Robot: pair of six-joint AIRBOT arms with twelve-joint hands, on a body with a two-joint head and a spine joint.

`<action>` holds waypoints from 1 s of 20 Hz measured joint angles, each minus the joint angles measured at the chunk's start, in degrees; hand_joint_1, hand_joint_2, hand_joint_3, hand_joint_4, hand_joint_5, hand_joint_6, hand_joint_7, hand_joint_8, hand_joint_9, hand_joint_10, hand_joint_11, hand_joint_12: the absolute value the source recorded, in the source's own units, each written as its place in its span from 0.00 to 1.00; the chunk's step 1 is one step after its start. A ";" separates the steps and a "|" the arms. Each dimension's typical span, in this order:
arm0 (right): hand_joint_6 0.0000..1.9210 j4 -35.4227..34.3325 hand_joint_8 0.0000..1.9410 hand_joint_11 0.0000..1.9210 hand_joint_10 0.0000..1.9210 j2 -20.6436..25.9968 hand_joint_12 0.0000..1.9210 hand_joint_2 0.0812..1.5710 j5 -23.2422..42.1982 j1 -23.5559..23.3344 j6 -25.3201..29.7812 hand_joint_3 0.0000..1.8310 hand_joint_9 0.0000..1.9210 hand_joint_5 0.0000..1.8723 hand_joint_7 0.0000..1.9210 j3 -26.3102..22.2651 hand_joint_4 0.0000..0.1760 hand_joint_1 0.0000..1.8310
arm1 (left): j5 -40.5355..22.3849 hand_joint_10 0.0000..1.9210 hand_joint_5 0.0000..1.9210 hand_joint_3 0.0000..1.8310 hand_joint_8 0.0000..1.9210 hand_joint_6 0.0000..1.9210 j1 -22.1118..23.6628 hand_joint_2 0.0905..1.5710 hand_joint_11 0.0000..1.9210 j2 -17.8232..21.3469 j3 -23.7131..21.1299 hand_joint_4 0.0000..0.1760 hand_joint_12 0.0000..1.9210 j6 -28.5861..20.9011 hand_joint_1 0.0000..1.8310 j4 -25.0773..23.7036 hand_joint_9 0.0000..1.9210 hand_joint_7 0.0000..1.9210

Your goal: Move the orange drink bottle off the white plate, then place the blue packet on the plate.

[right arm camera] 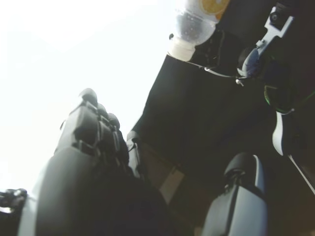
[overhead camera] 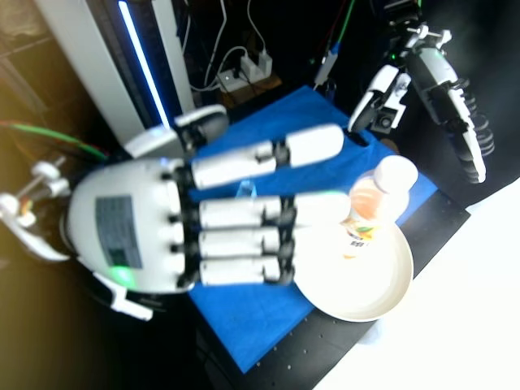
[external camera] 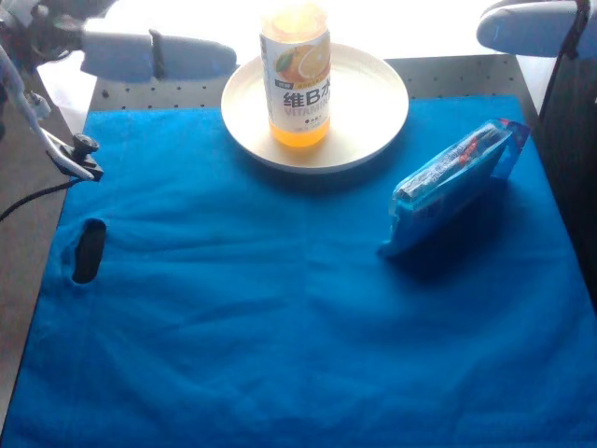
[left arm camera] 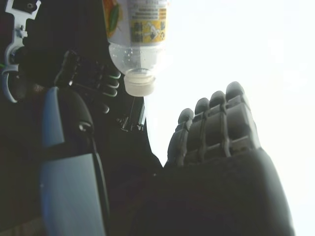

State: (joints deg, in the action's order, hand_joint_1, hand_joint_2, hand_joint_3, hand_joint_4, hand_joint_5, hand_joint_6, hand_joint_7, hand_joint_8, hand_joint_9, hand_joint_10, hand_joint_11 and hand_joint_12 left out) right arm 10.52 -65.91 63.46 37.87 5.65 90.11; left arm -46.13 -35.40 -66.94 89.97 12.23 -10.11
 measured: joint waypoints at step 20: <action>0.00 5.16 0.00 0.00 0.00 -0.85 0.30 0.44 0.02 -3.76 0.15 0.00 0.05 0.08 0.04 -0.74 0.62 0.39 | 11.47 0.00 0.00 0.00 0.00 0.00 5.31 0.33 0.00 -13.73 14.01 0.22 0.16 -9.07 0.33 -7.91 0.04 0.06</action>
State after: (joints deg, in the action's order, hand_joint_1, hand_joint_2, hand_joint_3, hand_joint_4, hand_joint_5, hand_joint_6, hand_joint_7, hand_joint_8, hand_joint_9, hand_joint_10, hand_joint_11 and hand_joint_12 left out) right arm 15.68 -66.76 63.48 34.11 5.80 89.36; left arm -34.65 -30.09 -80.66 103.98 3.16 -18.02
